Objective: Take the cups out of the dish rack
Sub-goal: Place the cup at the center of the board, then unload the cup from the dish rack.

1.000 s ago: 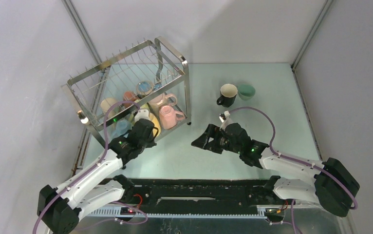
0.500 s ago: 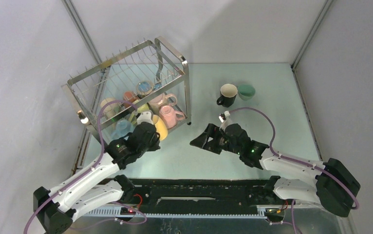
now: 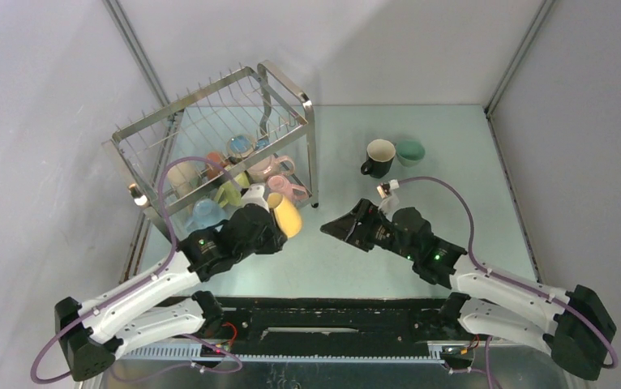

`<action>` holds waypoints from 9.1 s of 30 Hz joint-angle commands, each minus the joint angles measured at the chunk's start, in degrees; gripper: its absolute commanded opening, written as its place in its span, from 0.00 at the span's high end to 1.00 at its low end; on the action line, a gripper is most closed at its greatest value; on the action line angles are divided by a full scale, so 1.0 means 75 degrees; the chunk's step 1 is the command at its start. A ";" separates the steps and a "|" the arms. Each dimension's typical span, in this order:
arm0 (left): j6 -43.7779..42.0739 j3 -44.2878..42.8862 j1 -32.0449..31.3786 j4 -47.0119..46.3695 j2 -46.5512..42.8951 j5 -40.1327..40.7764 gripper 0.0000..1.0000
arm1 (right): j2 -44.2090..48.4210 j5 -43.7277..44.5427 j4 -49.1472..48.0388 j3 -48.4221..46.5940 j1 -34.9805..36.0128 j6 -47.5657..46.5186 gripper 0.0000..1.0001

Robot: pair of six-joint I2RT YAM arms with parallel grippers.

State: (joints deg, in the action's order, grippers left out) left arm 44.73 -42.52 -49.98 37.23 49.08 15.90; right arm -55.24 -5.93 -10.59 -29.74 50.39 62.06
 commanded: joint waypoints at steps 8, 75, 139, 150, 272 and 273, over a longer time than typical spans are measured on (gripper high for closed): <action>0.0568 -0.1644 -0.0427 -0.2264 0.0261 -0.0398 1.00 | 0.0943 0.0388 -0.0088 -0.0065 0.0055 0.0366 0.10; 0.2868 -0.1149 -0.0896 -0.6600 0.1177 -0.3539 0.92 | 0.1703 -0.0484 -0.2534 -0.0840 -0.1132 0.0168 1.00; -0.2964 -0.4805 -0.1036 0.0543 0.0582 -0.2055 0.00 | -0.4463 0.0954 0.6872 -0.8237 -0.7434 -0.3979 1.00; -0.3341 -0.4769 -0.1042 0.1106 0.0496 -0.2061 0.00 | -0.6956 0.1234 0.7739 -1.0333 -0.7481 -0.4476 1.00; -0.1209 -0.0261 0.0030 -0.3919 0.2321 0.4194 0.00 | 0.0245 0.0162 0.6192 -0.4071 -0.4620 -0.3447 0.01; -0.1281 -0.0241 0.0091 -0.4024 0.2403 0.4186 0.00 | 0.0280 0.0185 0.6203 -0.4069 -0.4577 -0.3440 0.01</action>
State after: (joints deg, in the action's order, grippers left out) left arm 38.02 -45.54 -52.25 13.93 65.06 48.42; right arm -54.70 -5.43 37.82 -60.34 15.03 35.51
